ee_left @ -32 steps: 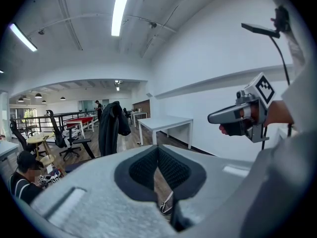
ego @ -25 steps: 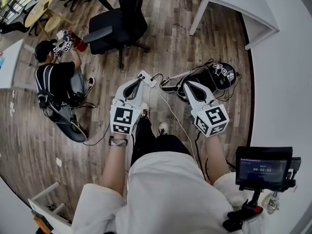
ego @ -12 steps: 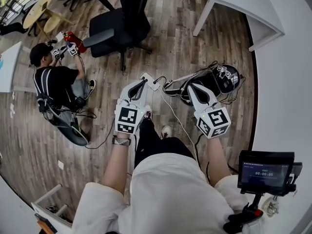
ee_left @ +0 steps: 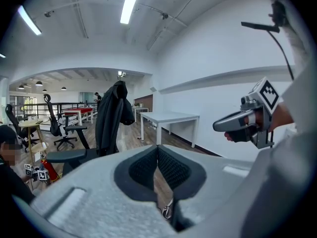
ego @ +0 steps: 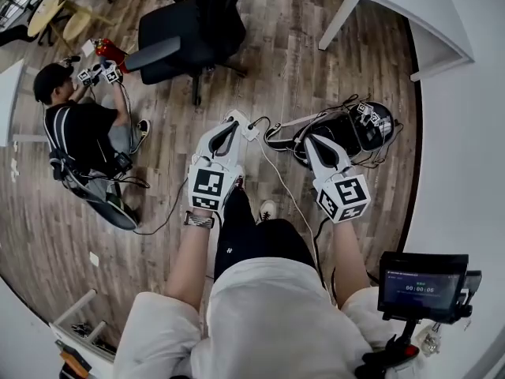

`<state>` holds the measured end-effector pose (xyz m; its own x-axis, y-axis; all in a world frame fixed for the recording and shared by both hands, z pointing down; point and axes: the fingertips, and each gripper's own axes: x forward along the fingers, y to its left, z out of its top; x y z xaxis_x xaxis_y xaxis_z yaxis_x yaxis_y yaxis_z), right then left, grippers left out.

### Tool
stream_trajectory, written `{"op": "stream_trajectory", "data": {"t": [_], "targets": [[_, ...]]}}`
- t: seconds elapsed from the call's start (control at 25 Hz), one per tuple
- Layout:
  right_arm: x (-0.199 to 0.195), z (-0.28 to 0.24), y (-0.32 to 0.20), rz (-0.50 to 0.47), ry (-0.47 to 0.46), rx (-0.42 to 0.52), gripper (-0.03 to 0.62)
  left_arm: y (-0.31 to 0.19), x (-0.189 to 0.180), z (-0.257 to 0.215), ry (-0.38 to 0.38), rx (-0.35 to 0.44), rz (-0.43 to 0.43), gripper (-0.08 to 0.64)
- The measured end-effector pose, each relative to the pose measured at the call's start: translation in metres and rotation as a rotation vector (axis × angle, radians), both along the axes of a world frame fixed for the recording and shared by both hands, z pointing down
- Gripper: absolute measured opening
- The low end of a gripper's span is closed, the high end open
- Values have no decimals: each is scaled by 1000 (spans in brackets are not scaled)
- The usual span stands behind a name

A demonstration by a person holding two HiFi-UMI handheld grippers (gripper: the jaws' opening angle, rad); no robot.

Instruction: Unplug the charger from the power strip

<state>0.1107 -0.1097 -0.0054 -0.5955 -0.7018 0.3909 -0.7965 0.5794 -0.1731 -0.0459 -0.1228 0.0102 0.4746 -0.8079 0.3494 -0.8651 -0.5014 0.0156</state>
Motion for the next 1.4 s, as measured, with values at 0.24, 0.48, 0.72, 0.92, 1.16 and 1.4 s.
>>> {"op": "stream_trajectory", "data": {"t": [0.24,0.48,0.72,0.92,1.16,1.4], "targets": [[2,23,-10,15,17,-18,2,-12,-4,24,17,-15,-6,28],[-9,104,-32,29,13,-46,2,-32,-18,111,4,-61,-2,28],[-16,177,-51,37,43,-64,2,-47,-28,194,47,-128,-9,37],[-22,250,-58,35,23,-122,2,-54,-35,269,85,-179,0,46],[-25,349,-65,38,7,-188,2,-75,-45,362,64,-205,31,67],[-39,448,-80,29,-3,-223,2,-87,-45,452,66,-237,49,75]]}}
